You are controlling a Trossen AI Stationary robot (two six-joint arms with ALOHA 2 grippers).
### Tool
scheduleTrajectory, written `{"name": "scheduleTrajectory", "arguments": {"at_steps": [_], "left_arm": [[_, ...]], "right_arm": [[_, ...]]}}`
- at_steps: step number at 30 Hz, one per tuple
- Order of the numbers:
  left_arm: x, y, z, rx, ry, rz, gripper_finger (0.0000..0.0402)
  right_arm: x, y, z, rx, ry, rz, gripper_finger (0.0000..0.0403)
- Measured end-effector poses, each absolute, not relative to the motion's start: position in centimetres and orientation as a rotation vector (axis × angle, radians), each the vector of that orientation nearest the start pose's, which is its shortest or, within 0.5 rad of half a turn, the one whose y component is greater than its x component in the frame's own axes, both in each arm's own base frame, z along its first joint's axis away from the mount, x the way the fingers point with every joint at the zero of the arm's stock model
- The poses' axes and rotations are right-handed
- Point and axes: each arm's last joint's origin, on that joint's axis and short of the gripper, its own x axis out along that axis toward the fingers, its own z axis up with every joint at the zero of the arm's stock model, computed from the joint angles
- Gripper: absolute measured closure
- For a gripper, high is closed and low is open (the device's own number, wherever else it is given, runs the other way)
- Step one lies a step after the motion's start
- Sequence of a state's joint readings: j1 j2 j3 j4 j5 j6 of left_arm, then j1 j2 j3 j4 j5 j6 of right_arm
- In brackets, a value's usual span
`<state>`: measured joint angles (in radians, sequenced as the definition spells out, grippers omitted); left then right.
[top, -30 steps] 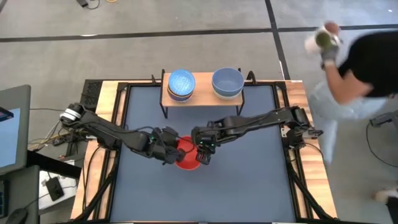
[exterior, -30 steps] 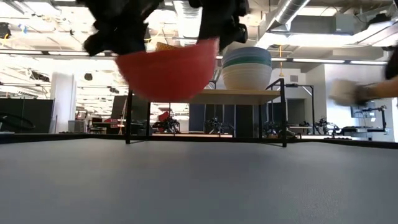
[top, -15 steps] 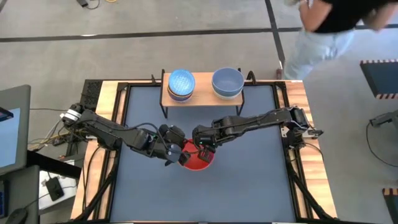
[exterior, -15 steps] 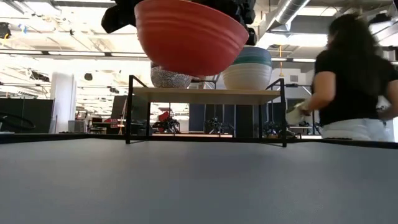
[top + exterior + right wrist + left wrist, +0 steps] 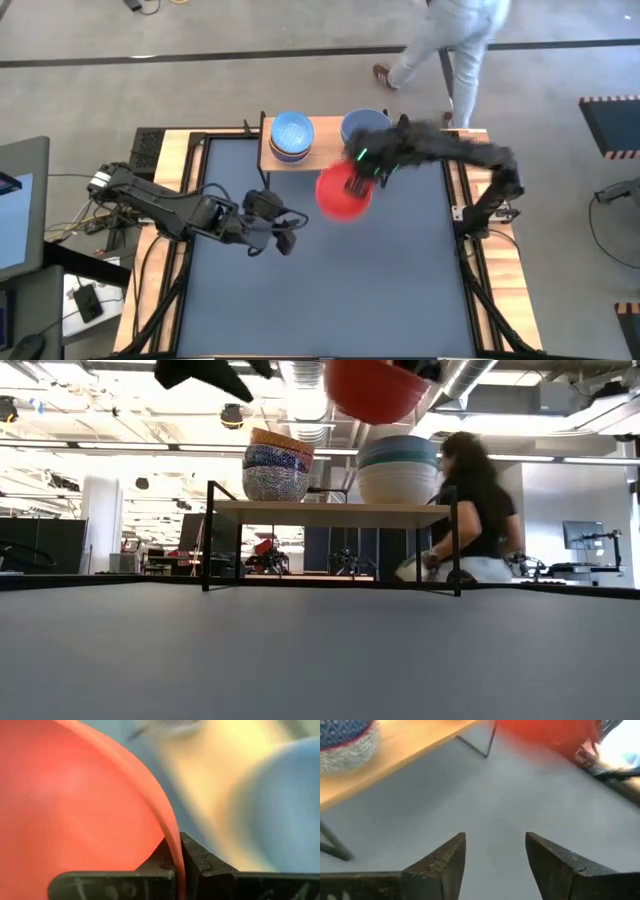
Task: Place and stack bowls onto a shelf
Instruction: Stack the orange bowl on the top of the green bowl on the shelf
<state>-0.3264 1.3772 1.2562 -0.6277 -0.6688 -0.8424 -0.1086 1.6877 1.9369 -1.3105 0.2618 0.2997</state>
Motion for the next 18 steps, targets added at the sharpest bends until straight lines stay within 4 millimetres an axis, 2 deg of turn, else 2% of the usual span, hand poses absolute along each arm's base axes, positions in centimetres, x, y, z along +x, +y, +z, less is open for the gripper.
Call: {"name": "scheduleTrajectory", "arguments": {"at_steps": [4,7,11,15,18], "left_arm": [[27.2,-7.2,33.7,-0.438,0.426,0.599,0.0202],[27.2,-7.1,33.9,-0.452,0.394,0.626,0.02],[27.6,-7.0,33.4,-0.447,0.413,0.634,0.02],[27.8,-6.5,33.3,-0.452,0.413,0.649,0.02],[27.9,-6.3,33.3,-0.471,0.408,0.657,0.02]], "right_arm": [[27.6,-9.2,43.1,0.231,0.866,-0.731,0.0374],[25.5,-12.7,43.8,0.295,0.804,-0.867,0.0373],[22.6,-16.4,44.5,0.397,0.746,-0.963,0.0376],[21.9,-19.3,43.3,0.496,0.782,-0.936,0.037],[22.3,-20.3,42.3,0.547,0.824,-0.868,0.0368]]}}
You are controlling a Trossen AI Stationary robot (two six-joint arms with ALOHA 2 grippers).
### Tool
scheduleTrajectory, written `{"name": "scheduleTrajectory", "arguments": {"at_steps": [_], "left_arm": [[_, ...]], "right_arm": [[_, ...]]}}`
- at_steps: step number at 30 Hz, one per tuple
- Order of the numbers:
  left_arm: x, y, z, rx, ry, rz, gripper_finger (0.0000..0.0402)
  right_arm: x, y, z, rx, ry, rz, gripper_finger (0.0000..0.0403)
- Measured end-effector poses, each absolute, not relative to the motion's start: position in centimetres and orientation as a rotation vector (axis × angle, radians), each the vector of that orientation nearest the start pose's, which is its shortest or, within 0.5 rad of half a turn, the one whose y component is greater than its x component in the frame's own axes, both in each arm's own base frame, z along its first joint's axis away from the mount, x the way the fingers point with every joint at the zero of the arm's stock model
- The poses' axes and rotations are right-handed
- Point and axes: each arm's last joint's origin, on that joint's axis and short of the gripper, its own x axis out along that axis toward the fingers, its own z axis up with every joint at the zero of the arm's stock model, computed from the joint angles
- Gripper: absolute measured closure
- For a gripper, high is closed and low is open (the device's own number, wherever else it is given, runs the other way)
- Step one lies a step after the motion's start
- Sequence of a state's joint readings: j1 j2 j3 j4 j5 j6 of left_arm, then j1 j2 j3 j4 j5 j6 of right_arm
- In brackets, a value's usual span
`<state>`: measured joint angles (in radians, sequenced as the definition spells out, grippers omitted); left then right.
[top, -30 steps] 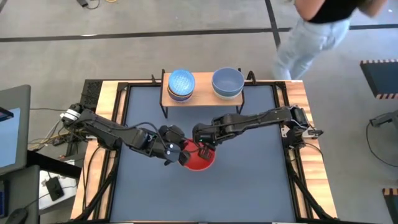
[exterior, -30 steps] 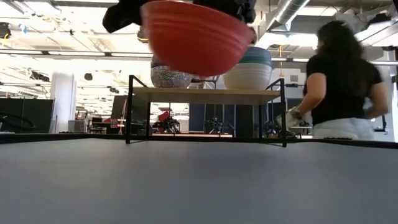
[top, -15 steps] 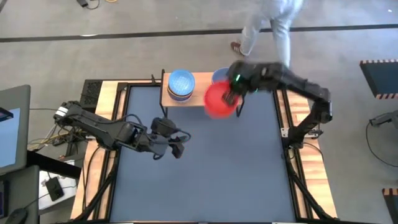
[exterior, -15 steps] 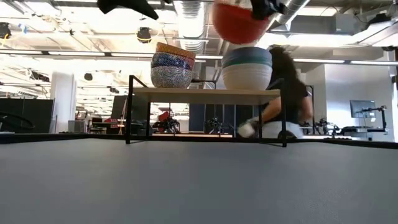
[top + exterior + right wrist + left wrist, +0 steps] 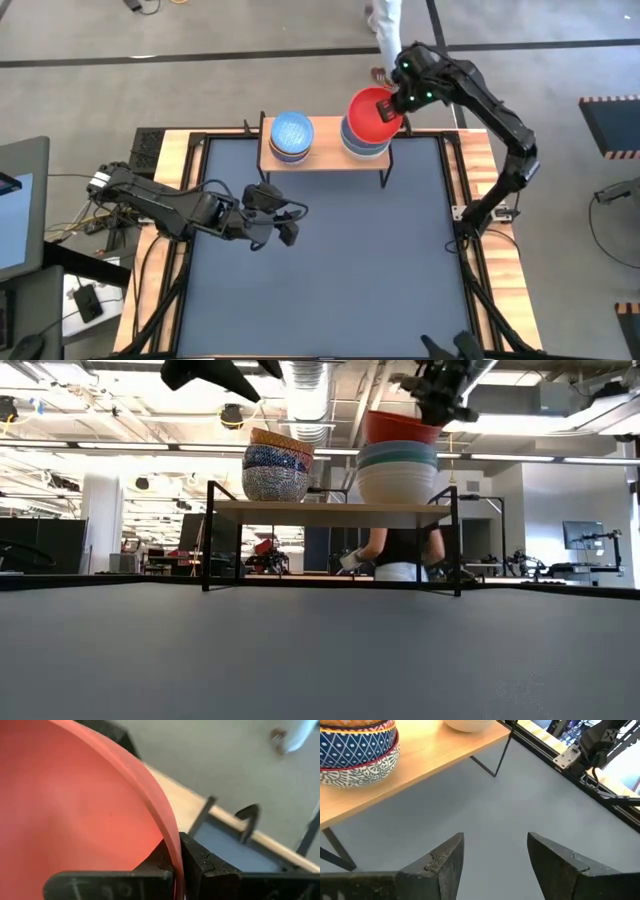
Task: Place and stack bowls onto a shelf
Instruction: Stack the orange bowl on the top of the green bowl on the shelf, then return to Home Position
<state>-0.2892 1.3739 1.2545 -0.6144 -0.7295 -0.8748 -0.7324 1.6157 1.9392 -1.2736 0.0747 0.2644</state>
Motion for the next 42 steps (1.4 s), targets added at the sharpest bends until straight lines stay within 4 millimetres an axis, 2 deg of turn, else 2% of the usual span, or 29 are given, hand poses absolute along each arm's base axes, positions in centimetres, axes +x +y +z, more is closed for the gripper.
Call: {"name": "scheduleTrajectory", "arguments": {"at_steps": [7,11,18,23,27,31,37,42], "left_arm": [[27.9,-6.3,33.3,-0.473,0.41,0.659,0.02],[27.9,-6.2,33.3,-0.472,0.409,0.66,0.02],[27.7,-6.1,33.1,-0.474,0.435,0.667,0.02],[27.6,-6.1,32.9,-0.48,0.449,0.68,0.02],[27.7,-5.6,32.8,-0.478,0.466,0.676,0.02],[27.7,-5.2,32.8,-0.482,0.471,0.689,0.02],[26.9,-5.7,33.7,-0.39,0.356,0.77,0.0205],[25.6,-5.4,35.5,-0.343,0.295,0.758,0.0225]], "right_arm": [[23.2,-21.3,40.7,0.589,0.912,-0.763,0.0366],[23.7,-21.7,40.0,0.592,0.932,-0.707,0.0349],[23.9,-22.2,39.7,0.6,0.929,-0.697,0.0278],[23.7,-21.5,40.8,0.59,0.861,-0.708,0.0219],[22.8,-20.2,42.6,0.548,0.792,-0.725,0.0187],[21.4,-18.4,44.4,0.533,0.724,-0.722,0.0177],[19.1,-14.1,48.2,0.427,0.545,-0.644,0.0176],[17.3,-9.4,50.6,0.324,0.386,-0.496,0.0175]]}}
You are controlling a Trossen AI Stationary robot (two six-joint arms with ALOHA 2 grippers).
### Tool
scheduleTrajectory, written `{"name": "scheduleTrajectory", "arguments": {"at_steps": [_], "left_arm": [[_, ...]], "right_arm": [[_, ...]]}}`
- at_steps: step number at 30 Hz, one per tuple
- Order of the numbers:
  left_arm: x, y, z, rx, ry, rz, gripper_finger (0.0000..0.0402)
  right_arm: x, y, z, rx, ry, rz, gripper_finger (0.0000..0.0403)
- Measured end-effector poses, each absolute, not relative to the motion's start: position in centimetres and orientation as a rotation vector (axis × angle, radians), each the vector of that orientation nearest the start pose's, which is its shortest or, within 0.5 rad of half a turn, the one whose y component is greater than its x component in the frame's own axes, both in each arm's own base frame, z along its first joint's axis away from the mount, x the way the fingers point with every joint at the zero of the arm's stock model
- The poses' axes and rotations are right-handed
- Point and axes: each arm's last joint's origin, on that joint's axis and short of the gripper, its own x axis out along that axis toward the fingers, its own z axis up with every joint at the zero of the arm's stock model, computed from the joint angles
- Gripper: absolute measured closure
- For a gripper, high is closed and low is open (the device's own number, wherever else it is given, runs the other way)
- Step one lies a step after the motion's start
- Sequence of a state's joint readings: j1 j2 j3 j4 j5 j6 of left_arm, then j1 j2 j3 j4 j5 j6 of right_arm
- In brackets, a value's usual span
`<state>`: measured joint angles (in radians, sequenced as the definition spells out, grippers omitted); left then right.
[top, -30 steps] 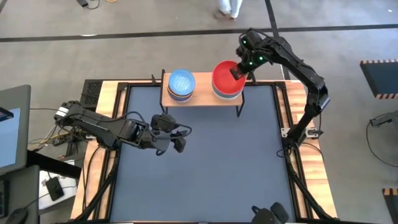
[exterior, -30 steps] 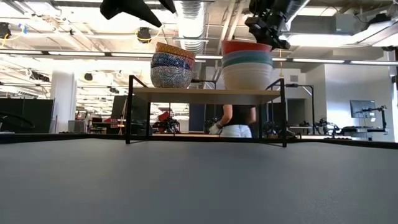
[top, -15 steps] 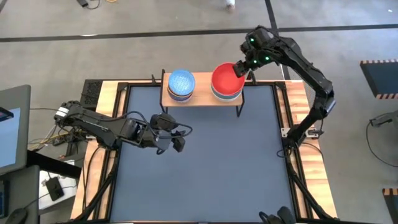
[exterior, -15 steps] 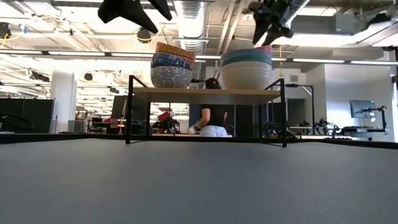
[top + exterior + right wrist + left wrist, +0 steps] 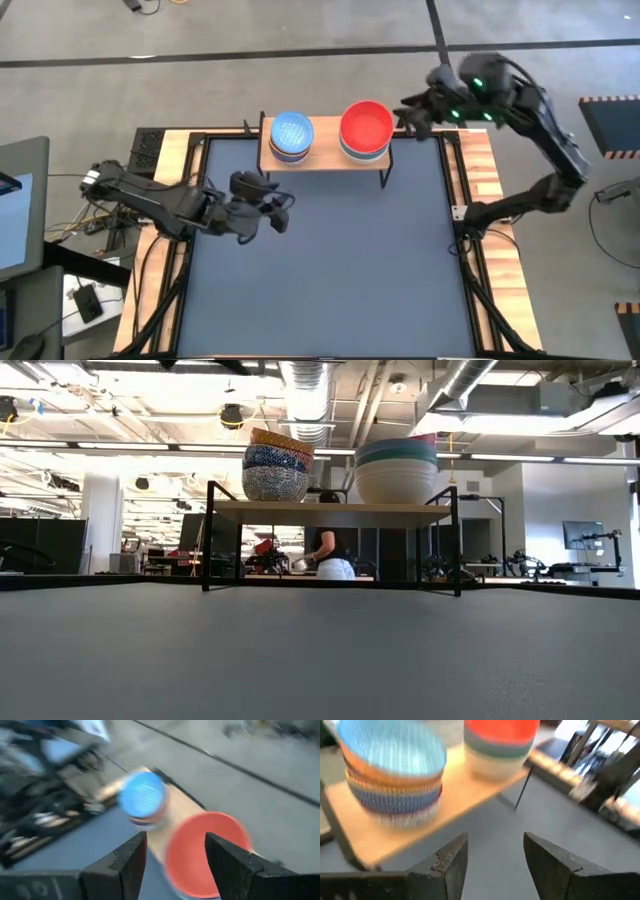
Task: Place and stack bowls onto a shelf
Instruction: Return to Home Position
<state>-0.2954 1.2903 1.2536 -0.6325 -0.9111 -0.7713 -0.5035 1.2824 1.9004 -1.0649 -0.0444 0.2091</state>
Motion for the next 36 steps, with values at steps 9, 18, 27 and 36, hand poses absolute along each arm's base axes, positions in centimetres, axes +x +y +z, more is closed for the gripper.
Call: {"name": "scheduleTrajectory", "arguments": {"at_steps": [9,18,27,36], "left_arm": [[23.6,-5.1,42.1,-0.219,0.0,0.526,0.0288],[22.8,-4.2,43.4,-0.13,-0.052,0.535,0.0373],[24.1,-3.7,38.3,-0.138,-0.071,0.377,0.0401],[23.8,-2.6,35.8,0.028,0.015,0.352,0.0401]], "right_arm": [[15.6,-1.8,48.3,0.251,0.198,-0.367,0.0221],[15.0,2.2,42.1,0.256,0.051,-0.201,0.0342],[11.9,3.8,39.7,0.218,-0.12,-0.002,0.0374],[8.7,2.3,37.3,0.229,-0.062,-0.091,0.0376]]}}
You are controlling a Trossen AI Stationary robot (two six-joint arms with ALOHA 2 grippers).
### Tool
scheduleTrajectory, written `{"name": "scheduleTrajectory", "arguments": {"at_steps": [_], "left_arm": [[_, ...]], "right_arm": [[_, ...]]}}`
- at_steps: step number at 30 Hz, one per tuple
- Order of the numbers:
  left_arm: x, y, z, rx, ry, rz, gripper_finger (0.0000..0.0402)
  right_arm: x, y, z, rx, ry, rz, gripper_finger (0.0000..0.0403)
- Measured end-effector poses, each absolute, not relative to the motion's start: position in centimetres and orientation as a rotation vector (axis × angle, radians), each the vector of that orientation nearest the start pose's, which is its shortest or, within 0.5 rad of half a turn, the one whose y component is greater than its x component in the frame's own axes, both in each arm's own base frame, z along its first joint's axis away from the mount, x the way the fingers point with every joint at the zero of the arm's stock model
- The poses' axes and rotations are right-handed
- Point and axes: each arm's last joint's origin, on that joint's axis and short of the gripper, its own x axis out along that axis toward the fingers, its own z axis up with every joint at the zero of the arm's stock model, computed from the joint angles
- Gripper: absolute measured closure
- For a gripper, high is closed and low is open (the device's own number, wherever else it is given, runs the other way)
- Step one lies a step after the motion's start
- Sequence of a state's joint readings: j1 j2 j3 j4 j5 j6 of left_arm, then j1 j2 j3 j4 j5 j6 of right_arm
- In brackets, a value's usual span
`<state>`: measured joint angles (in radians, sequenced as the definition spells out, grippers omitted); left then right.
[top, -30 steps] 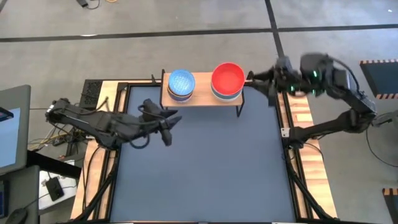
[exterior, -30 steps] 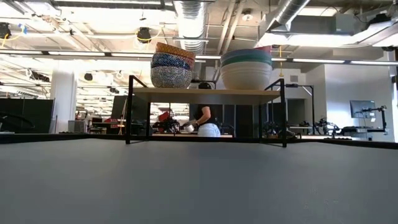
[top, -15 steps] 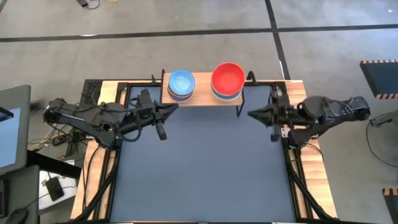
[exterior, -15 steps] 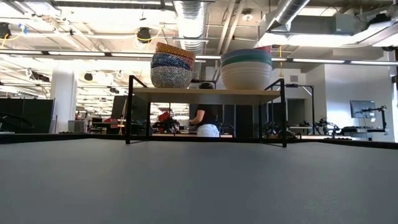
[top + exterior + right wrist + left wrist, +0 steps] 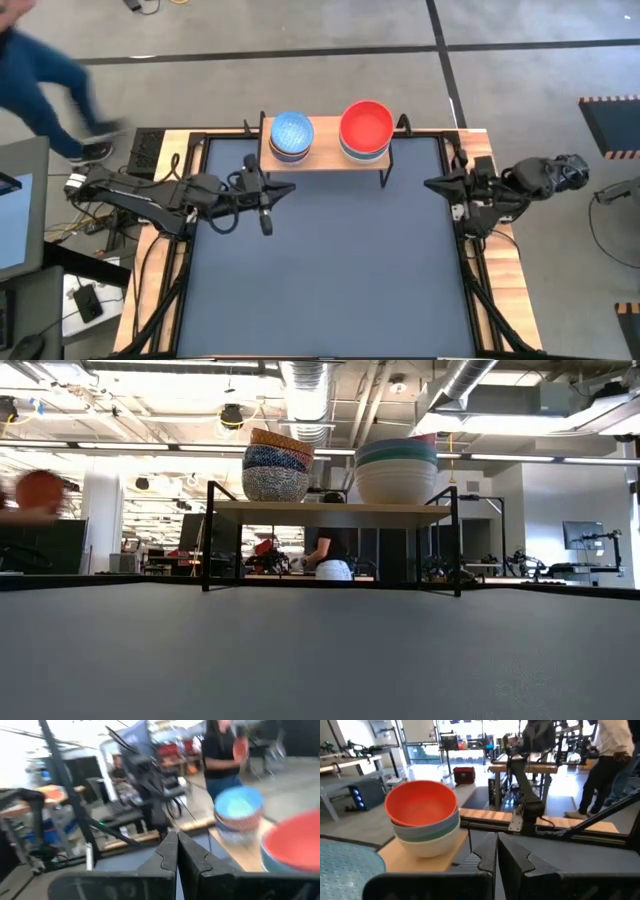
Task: Place and stack bowls onto a shelf
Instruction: Return to Home Position
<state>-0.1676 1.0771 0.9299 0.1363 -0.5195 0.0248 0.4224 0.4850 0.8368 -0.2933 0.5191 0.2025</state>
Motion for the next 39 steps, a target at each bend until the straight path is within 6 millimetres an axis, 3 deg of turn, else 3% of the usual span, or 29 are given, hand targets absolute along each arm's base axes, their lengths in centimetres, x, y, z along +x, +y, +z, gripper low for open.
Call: {"name": "scheduleTrajectory", "arguments": {"at_steps": [5,10,15,20,26,31,36,39], "left_arm": [[23.9,-2.6,35.0,0.121,0.046,0.343,0.0401],[23.6,-2.6,30.6,0.065,0.003,0.341,0.0401],[21.8,-2.3,27.8,0.042,-0.023,0.343,0.0401],[19.1,-1.6,28.7,0.039,-0.064,0.375,0.0401],[15.9,-0.4,29.4,0.055,-0.043,0.428,0.0401],[16.2,-0.7,28.7,0.064,-0.012,0.376,0.0401],[17.2,-1.3,25.4,0.051,0.009,0.271,0.0401],[17.1,-1.5,24.6,0.029,-0.062,0.249,0.0401]], "right_arm": [[8.1,2.1,36.5,0.139,0.011,-0.101,0.0386],[8.1,2.5,34.7,-0.047,0.033,-0.029,0.0386],[8.2,2.9,31.9,-0.053,-0.029,0.043,0.0386],[7.7,2.6,29.5,-0.035,-0.078,0.036,0.0385],[5.8,1.6,29.7,-0.021,-0.198,0.026,0.0383],[4.6,1.4,29.3,-0.079,-0.212,0.131,0.0383],[4.9,1.6,27.2,-0.107,-0.16,0.175,0.0383],[5.0,1.8,26.9,-0.1,-0.158,0.199,0.0383]]}}
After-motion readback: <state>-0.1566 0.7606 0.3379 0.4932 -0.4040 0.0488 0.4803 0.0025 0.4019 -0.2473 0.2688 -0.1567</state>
